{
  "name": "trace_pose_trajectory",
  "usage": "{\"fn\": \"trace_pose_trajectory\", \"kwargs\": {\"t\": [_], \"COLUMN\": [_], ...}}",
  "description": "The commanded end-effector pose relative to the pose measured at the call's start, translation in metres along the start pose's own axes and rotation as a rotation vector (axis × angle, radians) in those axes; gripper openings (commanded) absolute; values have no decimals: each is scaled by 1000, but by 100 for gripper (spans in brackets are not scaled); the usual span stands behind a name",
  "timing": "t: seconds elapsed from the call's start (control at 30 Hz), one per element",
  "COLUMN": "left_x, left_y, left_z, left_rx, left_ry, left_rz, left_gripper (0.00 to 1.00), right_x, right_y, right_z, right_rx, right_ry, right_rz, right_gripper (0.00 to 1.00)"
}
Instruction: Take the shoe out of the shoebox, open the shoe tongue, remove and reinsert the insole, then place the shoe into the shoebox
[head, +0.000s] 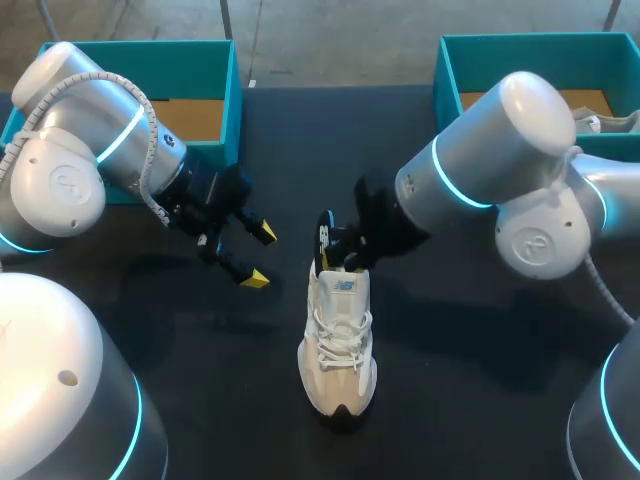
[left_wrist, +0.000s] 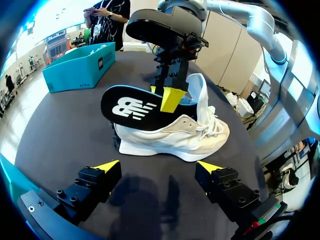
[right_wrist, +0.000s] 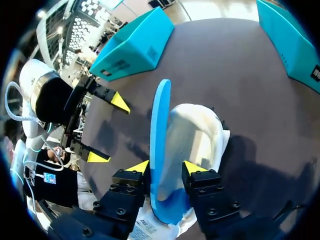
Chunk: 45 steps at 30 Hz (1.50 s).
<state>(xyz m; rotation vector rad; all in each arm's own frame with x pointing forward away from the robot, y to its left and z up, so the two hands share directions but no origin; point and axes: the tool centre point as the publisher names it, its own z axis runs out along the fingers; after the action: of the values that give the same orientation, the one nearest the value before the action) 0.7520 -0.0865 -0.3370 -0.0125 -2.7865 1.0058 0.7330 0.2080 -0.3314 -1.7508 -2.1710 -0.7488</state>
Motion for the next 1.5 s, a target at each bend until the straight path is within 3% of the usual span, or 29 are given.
{"fn": "trace_pose_trajectory", "kwargs": {"t": [0.03, 0.07, 0.1, 0.5, 1.2, 1.5], "left_x": [0, 0, 0, 0, 0, 0], "left_y": [0, 0, 0, 0, 0, 0], "left_z": [0, 0, 0, 0, 0, 0], "left_rx": [-2, -2, -2, -2, -2, -2], "left_ry": [-1, -1, -1, -1, -1, -1], "left_rz": [0, 0, 0, 0, 0, 0], "left_gripper": [100, 100, 100, 100, 100, 100], "right_x": [4, 3, 3, -6, -16, -16], "right_y": [0, 1, 3, 17, 59, 73], "right_z": [1, 1, 2, -5, -19, -19], "right_rx": [-2, -1, 0, 15, -81, -134], "right_ry": [-5, -3, 1, 79, 244, 373], "right_rz": [-2, -5, -8, -35, -184, -275], "right_gripper": [24, 8, 0, 0, 0, 0]}}
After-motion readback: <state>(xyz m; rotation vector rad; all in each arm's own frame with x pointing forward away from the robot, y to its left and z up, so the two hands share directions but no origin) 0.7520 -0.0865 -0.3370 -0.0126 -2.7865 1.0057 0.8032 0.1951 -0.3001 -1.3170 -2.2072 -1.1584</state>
